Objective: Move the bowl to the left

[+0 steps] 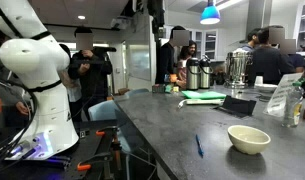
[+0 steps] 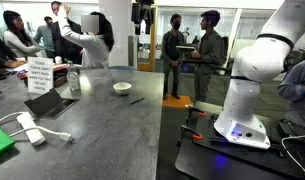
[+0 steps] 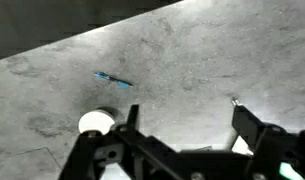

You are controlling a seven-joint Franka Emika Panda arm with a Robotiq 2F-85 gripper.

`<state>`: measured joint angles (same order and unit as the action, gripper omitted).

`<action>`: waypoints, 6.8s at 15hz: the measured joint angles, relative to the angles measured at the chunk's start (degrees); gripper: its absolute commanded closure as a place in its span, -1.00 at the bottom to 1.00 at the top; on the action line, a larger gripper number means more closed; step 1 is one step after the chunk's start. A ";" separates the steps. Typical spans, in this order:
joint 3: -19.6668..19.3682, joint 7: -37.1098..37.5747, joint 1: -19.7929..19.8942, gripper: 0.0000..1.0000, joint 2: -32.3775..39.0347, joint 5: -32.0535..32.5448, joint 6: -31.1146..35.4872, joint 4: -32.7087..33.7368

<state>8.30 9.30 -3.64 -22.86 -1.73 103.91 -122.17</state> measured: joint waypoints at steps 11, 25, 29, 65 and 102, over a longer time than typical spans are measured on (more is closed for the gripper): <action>-1.23 -0.79 0.80 -1.00 4.07 2.08 2.96 0.94; -8.79 -10.47 4.45 -1.00 41.89 7.91 22.43 16.58; -9.73 -10.47 4.54 -1.00 48.05 9.46 26.79 18.70; -8.73 -9.90 2.46 0.95 68.02 9.14 17.53 41.56; -7.20 14.61 -12.71 -0.14 46.50 18.26 33.47 0.17</action>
<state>1.10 23.91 -16.35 23.63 16.53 137.37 -122.00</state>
